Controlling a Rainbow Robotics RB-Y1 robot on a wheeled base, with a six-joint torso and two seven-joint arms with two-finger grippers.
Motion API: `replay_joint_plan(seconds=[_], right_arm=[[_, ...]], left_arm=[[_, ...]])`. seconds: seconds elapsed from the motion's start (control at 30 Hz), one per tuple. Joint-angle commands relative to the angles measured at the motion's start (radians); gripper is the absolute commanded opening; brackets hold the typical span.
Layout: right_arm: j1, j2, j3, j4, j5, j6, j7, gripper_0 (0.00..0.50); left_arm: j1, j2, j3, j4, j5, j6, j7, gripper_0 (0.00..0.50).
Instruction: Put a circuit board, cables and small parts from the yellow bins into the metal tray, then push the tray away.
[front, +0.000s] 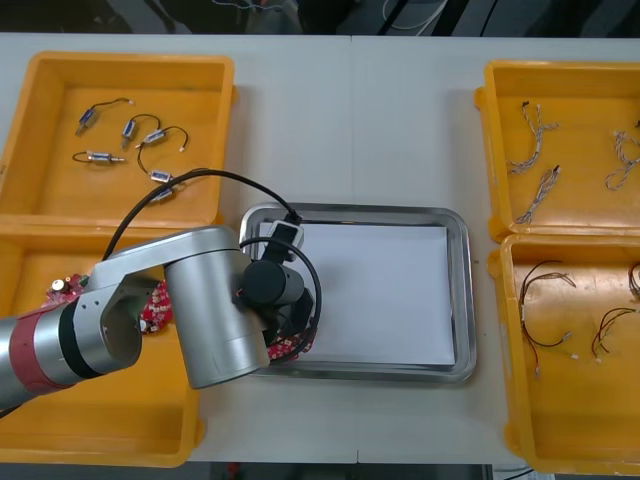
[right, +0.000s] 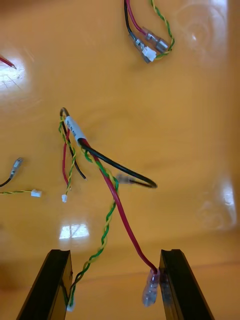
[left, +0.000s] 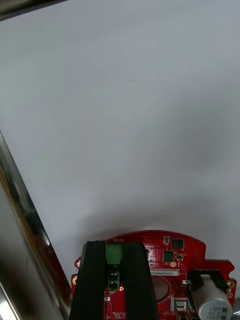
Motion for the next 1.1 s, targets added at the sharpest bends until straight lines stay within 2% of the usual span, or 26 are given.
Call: replay_joint_plan(seconds=[0.03, 0.53, 0.57, 0.6, 0.63, 0.67, 0.7, 0.77, 0.93, 1.1], right_arm=[[0.023, 0.009, -0.068, -0.051, -0.012, 0.021, 0.017, 0.5], [0.018, -0.028, -0.108, -0.071, -0.026, 0.068, 0.018, 0.5], [0.018, -0.028, -0.108, -0.071, -0.026, 0.068, 0.02, 0.5], [0.015, -0.028, -0.108, -0.071, -0.026, 0.068, 0.018, 0.5], [0.013, -0.028, -0.108, -0.071, -0.026, 0.067, 0.018, 0.5], [0.007, -0.028, -0.108, -0.071, -0.024, 0.068, 0.018, 0.5], [0.001, -0.029, -0.108, -0.071, -0.022, 0.068, 0.018, 0.5], [-0.013, -0.029, -0.108, -0.071, -0.018, 0.068, 0.012, 0.5], [-0.066, -0.028, -0.1, -0.054, -0.004, 0.086, -0.005, 0.5], [-0.161, -0.028, -0.09, 0.013, 0.011, 0.151, -0.022, 0.5]], left_arm=[[-0.034, -0.025, -0.021, -0.003, -0.011, -0.012, 0.091, 0.0], [-0.031, -0.021, -0.031, 0.006, -0.018, -0.02, 0.114, 0.003], [-0.031, -0.022, -0.03, 0.011, -0.018, -0.025, 0.117, 0.03], [-0.031, -0.022, -0.031, 0.015, -0.017, -0.032, 0.122, 0.148], [-0.031, -0.021, -0.031, 0.018, -0.018, -0.035, 0.123, 0.216], [-0.031, -0.021, -0.031, 0.021, -0.018, -0.043, 0.126, 0.331], [-0.031, -0.019, -0.031, 0.024, -0.021, -0.049, 0.129, 0.426], [-0.031, -0.019, -0.03, 0.026, -0.024, -0.054, 0.134, 0.5], [-0.032, -0.018, -0.03, 0.026, -0.027, -0.055, 0.146, 0.5], [-0.032, -0.013, -0.008, 0.021, -0.02, -0.054, 0.151, 0.5]])
